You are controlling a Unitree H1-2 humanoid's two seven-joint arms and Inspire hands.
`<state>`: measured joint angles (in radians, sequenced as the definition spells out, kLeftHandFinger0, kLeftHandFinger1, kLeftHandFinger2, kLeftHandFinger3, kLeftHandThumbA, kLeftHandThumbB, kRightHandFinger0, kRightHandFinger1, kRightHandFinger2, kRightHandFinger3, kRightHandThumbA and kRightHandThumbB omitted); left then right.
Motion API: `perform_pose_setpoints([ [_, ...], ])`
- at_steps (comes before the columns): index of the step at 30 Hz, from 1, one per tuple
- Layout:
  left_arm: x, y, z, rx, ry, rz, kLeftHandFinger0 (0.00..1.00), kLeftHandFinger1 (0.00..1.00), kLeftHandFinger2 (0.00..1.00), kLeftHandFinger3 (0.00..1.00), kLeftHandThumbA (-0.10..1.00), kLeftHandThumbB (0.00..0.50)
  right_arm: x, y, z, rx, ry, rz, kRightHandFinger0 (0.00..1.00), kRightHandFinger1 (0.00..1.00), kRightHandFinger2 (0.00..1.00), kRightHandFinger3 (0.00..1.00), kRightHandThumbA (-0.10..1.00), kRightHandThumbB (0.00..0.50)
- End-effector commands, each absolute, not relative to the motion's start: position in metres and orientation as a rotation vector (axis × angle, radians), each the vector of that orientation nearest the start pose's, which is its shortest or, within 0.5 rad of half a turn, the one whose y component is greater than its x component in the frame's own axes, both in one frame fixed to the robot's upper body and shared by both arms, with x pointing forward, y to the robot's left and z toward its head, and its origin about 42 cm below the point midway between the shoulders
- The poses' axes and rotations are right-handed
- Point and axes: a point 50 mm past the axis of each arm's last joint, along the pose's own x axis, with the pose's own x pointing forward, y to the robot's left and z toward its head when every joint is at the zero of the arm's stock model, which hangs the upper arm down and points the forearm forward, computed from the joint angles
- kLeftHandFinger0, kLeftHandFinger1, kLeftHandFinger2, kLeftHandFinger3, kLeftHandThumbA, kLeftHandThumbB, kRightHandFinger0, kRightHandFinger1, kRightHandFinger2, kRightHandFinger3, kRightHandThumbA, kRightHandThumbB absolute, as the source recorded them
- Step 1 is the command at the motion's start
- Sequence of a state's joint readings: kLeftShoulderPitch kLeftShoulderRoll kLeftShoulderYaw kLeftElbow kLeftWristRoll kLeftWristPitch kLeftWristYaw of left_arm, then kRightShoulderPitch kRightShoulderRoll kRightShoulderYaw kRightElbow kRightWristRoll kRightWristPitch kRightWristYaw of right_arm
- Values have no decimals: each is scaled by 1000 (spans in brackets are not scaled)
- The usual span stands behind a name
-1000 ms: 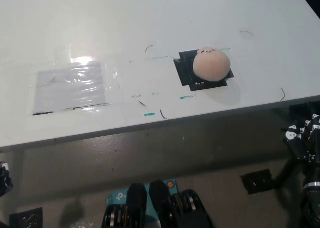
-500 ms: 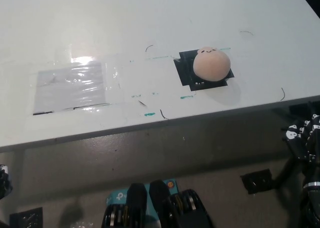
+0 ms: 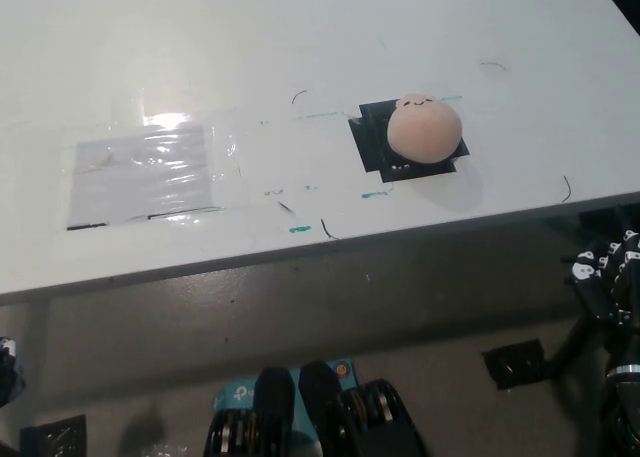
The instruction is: The robot uses its right hand to grab and squeeze a pink dumpling toy kept on the black mask on the desk
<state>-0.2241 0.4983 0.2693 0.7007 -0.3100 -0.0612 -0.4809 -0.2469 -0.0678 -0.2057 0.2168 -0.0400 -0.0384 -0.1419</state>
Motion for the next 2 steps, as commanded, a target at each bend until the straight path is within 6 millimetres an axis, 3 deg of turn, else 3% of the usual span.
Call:
perform_pose_setpoints([
  [1,318,476,79,9,218,-37,0,20,91,92,990,500,366,-283,130,-55,-97,-290,307,477,711,996,-100,122],
  [2,319,476,79,7,220,-34,0,20,91,92,989,500,366,-283,130,-51,-99,-290,307,479,710,993,-100,122],
])
